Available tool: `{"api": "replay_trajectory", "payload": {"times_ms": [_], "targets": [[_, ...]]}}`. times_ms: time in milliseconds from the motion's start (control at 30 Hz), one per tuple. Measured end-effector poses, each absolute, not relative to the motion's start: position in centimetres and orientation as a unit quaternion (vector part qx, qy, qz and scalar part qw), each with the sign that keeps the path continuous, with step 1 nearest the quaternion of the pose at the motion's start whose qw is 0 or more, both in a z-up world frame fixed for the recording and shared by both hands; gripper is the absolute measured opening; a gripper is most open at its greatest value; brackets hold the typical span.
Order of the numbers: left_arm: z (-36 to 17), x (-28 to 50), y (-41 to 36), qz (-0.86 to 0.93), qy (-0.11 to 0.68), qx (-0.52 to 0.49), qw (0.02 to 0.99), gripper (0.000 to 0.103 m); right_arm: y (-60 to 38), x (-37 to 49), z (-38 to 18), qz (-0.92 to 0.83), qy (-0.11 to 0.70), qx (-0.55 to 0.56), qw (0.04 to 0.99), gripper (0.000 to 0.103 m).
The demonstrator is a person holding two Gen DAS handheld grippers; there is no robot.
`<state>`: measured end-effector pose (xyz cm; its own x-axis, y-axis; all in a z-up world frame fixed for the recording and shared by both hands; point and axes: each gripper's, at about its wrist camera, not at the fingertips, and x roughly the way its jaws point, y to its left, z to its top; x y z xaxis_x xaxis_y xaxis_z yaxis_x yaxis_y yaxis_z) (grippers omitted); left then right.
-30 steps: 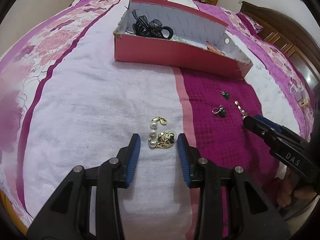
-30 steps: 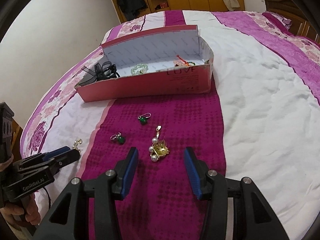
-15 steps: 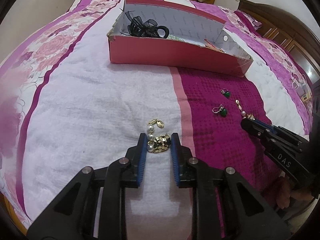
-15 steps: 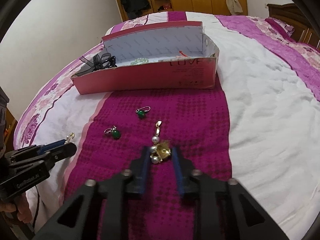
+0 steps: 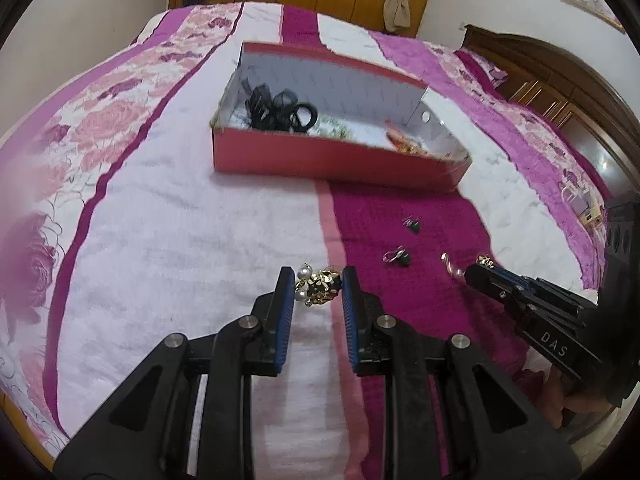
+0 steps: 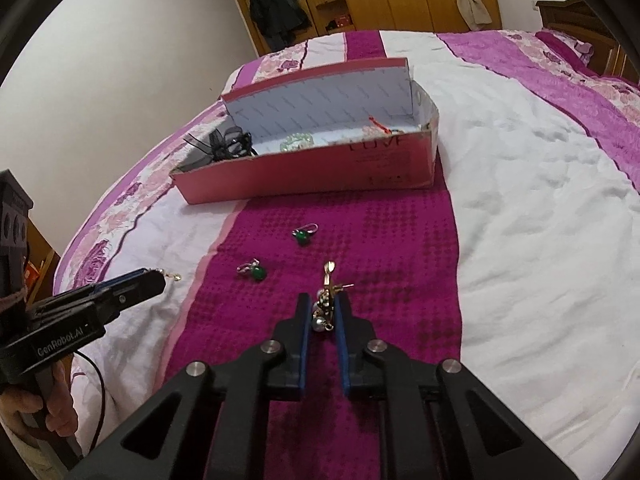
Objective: Organize jewelry
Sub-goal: 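Grasp the gold pearl brooch with the left gripper while the right grasps the gold earring, then carry the gold brooch and gold earring in both grippers over the box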
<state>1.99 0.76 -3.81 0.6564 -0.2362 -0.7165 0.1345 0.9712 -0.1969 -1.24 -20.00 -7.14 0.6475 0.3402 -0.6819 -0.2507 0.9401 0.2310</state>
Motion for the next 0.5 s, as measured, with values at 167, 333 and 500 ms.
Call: {"api": "replay_trajectory", "payload": {"times_ms": [167,333,500], "targets": [[-2.1,1.3,0.4,-0.115,0.375,-0.067,0.917,0.015,-20.5,-2.4,-5.1,0.169,0.362,0.059,0.915,0.013],[-0.4,0.9,0.2,-0.122,0.353,-0.07,0.925,0.015,-20.6,-3.6,-2.9,0.175,0.333,0.054,0.925,0.013],[1.1,0.2,0.0,-0.12,0.325,-0.065,0.936,0.015,-20.1,-4.7,-1.0,0.181,0.305,0.048,0.934,0.013]]}}
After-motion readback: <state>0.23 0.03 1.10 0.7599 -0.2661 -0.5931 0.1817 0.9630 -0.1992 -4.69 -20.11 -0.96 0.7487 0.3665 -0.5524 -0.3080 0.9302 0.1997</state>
